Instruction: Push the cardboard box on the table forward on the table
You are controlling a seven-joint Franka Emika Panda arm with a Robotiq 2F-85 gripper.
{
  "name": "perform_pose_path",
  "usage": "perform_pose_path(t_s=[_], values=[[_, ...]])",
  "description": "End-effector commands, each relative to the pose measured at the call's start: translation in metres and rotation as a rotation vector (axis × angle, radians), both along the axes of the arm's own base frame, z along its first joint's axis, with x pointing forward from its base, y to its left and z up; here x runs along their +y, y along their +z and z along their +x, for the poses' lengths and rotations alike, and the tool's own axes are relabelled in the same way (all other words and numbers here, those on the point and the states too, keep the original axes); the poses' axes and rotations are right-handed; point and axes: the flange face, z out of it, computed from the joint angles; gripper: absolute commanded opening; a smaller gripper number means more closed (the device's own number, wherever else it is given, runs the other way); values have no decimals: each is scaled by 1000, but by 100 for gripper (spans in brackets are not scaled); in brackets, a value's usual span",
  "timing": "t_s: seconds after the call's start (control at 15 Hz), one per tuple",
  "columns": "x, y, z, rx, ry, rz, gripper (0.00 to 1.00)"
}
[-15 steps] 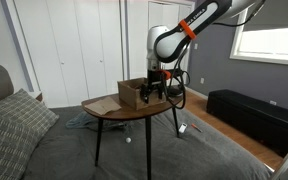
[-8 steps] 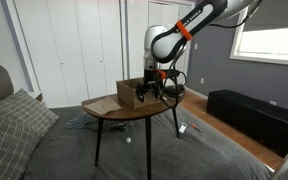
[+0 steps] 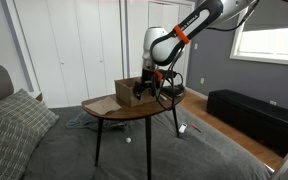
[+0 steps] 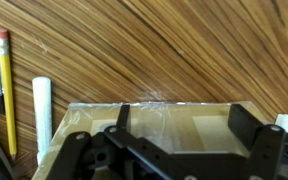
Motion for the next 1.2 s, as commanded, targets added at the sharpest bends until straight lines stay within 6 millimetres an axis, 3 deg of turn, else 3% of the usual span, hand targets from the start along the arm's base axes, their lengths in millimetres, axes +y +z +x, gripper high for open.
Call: perform_pose_path(t_s=[0.0, 1.13], values=[[8, 2, 12, -44, -28, 0, 100], [18, -2, 41, -88, -63, -10, 100]])
